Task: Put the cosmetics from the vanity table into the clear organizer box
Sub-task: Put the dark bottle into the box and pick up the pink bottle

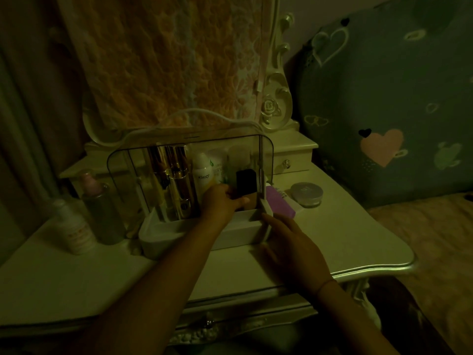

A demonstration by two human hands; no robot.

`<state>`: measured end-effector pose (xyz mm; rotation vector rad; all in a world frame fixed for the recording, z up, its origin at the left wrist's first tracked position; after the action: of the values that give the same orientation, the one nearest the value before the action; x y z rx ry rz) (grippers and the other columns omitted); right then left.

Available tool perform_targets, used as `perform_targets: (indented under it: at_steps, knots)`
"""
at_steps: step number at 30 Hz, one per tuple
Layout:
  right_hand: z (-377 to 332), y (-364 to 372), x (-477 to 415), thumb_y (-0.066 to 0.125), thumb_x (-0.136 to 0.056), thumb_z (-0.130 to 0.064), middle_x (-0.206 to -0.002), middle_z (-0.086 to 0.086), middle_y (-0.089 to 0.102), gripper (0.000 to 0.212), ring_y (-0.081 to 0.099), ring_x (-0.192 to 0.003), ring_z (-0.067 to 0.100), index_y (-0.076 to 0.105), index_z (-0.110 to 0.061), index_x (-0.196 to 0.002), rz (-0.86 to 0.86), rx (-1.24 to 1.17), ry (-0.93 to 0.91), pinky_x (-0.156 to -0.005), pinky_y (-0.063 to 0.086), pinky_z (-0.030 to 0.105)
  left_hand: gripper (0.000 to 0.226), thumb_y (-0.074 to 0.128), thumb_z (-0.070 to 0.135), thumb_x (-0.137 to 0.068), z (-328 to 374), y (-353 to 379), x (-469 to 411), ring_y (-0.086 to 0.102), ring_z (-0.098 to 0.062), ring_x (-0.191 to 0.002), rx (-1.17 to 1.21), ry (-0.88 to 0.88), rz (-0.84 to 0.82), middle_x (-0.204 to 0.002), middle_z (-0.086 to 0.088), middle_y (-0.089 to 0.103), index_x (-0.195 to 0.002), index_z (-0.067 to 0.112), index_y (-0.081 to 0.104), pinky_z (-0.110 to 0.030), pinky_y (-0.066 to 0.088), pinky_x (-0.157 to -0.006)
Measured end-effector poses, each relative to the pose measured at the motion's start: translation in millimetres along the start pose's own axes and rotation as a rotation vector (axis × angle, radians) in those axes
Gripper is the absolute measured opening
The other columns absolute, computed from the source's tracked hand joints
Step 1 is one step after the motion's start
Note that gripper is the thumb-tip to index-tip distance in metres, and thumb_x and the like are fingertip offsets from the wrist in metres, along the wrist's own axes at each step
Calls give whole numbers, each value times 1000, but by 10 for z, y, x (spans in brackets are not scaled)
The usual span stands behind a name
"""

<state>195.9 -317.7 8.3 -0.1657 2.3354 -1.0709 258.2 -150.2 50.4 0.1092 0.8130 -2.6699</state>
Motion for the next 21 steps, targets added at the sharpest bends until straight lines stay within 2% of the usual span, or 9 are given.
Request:
perform_targets:
  at_steps: [2, 5, 10, 15, 18, 21]
  knots:
    - [-1, -1, 1, 63, -81, -31, -143, -1, 36, 63, 57, -100, 18, 32, -37, -136, 0, 4, 2, -82, 50, 25, 31, 76, 17, -71, 15, -16, 15, 58, -18, -78, -20, 30, 34, -84, -5, 63, -95, 2, 65, -32, 47, -73]
    - [-4, -4, -3, 63, -81, -32, -143, -2, 36, 64, 57, -100, 18, 31, -37, -136, 1, 9, -1, -82, 50, 25, 28, 77, 19, -70, 30, -33, 22, 55, -18, -70, -59, 40, 66, -75, -6, 60, -88, 0, 67, -29, 43, -67]
    - [-12, -6, 0, 63, -81, -32, -143, 0, 37, 63, 57, -100, 18, 32, -36, -136, 5, 8, -6, -82, 51, 26, 25, 76, 22, -72, 48, -13, 14, 64, -29, -79, -94, 32, 46, -83, -17, 70, -84, 1, 69, -37, 51, -75]
    - [-11, -7, -5, 64, -80, -31, -142, 0, 39, 63, 58, -101, 19, 33, -37, -135, 17, 5, -8, -81, 51, 24, 24, 76, 22, -71, 38, -16, 13, 65, -27, -79, -68, 26, 36, -82, -16, 70, -84, 2, 70, -31, 47, -70]
    - [2, -4, -9, 64, -80, -31, -142, 0, 39, 63, 58, -100, 19, 34, -36, -135, 12, -1, -7, -78, 50, 23, 24, 76, 22, -71, 22, -15, 17, 64, -27, -79, -51, 35, 41, -83, -16, 70, -85, 3, 69, -33, 49, -72]
    - [7, 4, -11, 62, -81, -33, -141, -1, 38, 62, 58, -99, 20, 33, -36, -136, 2, 26, 4, -81, 54, 30, 28, 75, 23, -73, -1, -25, 28, 64, -26, -82, -21, 46, 50, -87, -14, 69, -91, 3, 68, -37, 52, -76]
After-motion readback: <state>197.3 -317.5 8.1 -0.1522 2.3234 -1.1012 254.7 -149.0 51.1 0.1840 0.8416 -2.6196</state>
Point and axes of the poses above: each hand's wrist, its own x-axis away from the middle knuckle, its own y-axis out of the palm, z = x × y, the point moved 6 cm from there along -x, towards the middle knuckle
